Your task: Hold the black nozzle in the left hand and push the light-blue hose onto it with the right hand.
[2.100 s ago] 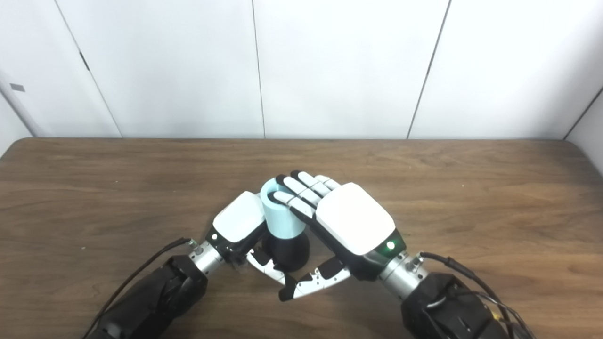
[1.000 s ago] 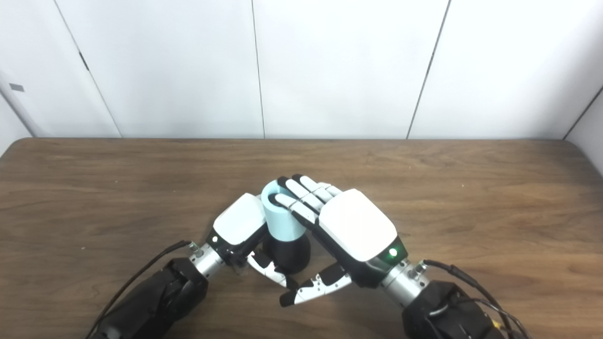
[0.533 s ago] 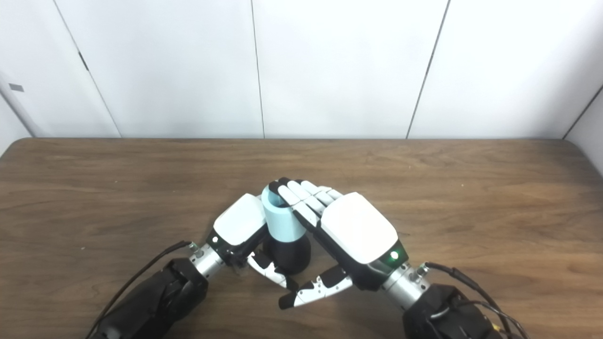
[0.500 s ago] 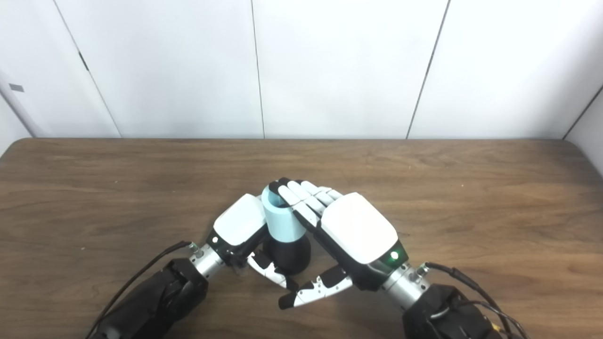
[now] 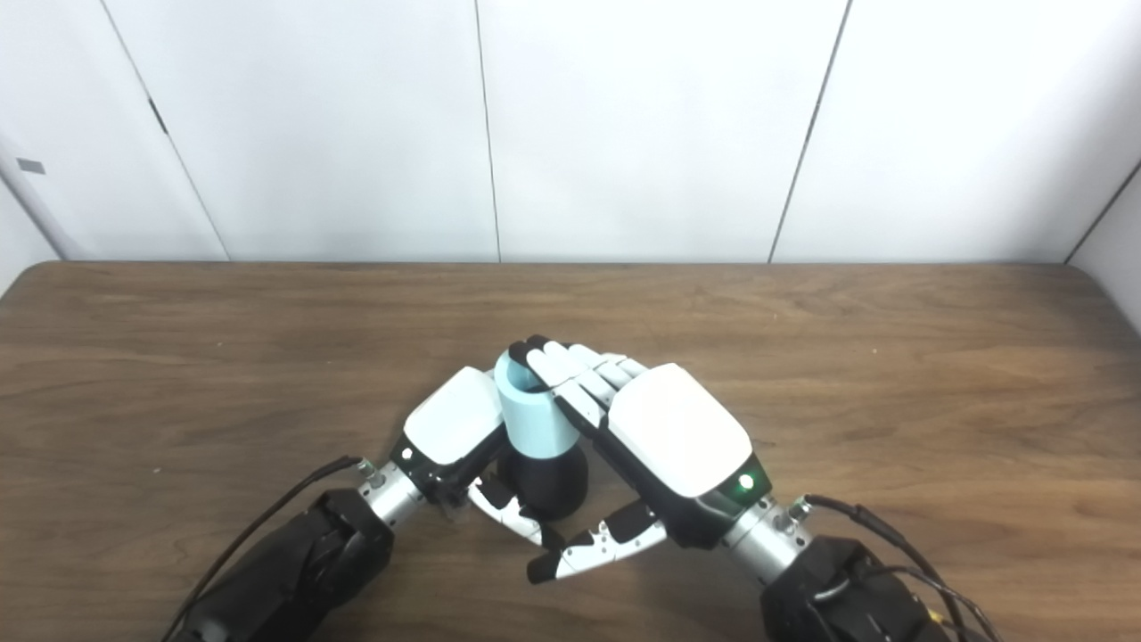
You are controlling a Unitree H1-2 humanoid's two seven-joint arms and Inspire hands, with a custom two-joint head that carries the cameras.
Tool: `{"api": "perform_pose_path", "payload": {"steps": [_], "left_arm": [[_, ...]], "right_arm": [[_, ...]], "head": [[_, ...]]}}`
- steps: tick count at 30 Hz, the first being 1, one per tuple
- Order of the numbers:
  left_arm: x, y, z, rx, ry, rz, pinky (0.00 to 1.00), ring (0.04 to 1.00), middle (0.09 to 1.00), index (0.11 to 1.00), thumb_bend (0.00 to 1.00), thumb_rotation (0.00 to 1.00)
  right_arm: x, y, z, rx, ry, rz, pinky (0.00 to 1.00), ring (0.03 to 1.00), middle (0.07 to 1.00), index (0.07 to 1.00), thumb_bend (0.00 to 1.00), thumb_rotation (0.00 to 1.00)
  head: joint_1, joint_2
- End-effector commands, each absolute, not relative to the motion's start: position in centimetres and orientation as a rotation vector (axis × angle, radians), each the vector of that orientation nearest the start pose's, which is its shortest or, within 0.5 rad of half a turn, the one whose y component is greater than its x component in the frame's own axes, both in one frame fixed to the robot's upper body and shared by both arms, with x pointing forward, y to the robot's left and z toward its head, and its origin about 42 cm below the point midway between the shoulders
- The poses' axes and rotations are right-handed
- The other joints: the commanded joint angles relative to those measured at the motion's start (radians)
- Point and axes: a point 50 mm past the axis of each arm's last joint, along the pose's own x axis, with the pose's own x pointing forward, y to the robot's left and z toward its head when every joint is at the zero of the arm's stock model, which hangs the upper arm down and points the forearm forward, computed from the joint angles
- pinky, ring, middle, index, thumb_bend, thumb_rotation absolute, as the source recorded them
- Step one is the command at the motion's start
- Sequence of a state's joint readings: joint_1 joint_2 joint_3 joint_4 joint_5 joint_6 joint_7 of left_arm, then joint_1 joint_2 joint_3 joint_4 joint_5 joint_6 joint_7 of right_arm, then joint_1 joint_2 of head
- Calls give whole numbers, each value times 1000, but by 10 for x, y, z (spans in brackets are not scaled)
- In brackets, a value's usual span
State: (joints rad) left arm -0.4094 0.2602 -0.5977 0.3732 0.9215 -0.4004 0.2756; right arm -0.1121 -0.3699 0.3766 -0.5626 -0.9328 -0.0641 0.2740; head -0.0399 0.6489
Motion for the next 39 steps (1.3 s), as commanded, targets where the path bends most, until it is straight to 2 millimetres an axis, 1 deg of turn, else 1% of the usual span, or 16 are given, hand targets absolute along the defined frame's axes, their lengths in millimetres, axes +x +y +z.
{"api": "perform_pose_path", "payload": {"steps": [1, 4, 8, 12, 21, 29, 35, 38, 39], "left_arm": [[233, 108, -16, 1001, -323, -880, 787, 529, 454, 513, 520, 0], [232, 108, -17, 1005, -331, -882, 781, 523, 443, 510, 518, 0], [233, 108, -17, 1000, -333, -880, 762, 516, 454, 505, 518, 0], [233, 108, -17, 1013, -331, -888, 768, 526, 467, 497, 518, 0], [233, 108, -17, 1022, -340, -887, 756, 539, 482, 488, 520, 0], [233, 108, -17, 1012, -335, -884, 747, 530, 473, 499, 520, 0], [232, 109, -17, 1004, -328, -890, 758, 554, 488, 479, 522, 0], [232, 109, -15, 990, -332, -885, 761, 546, 490, 475, 523, 0], [231, 109, -15, 993, -332, -886, 762, 543, 489, 477, 523, 0]], "right_arm": [[239, -168, 217, -1322, -615, 725, 829, 914, 878, 989, 973, 673], [240, -168, 217, -1313, -611, 742, 827, 922, 884, 968, 998, 636], [240, -167, 218, -1311, -612, 751, 820, 919, 885, 940, 1000, 615], [241, -168, 218, -1311, -618, 757, 811, 918, 888, 903, 1000, 590], [241, -167, 216, -1308, -610, 774, 811, 936, 910, 872, 1000, 599], [240, -167, 215, -1304, -595, 782, 833, 966, 944, 877, 1000, 606], [237, -167, 213, -1309, -592, 788, 818, 953, 929, 868, 1000, 594], [236, -166, 210, -1318, -577, 796, 830, 958, 928, 863, 1000, 589], [236, -166, 209, -1327, -572, 798, 844, 966, 931, 877, 1000, 591]], "head": [[-1, 1], [-1, 1], [-1, 1], [-1, 1], [0, 1], [0, 3], [1, 5], [2, 6], [2, 6]]}}
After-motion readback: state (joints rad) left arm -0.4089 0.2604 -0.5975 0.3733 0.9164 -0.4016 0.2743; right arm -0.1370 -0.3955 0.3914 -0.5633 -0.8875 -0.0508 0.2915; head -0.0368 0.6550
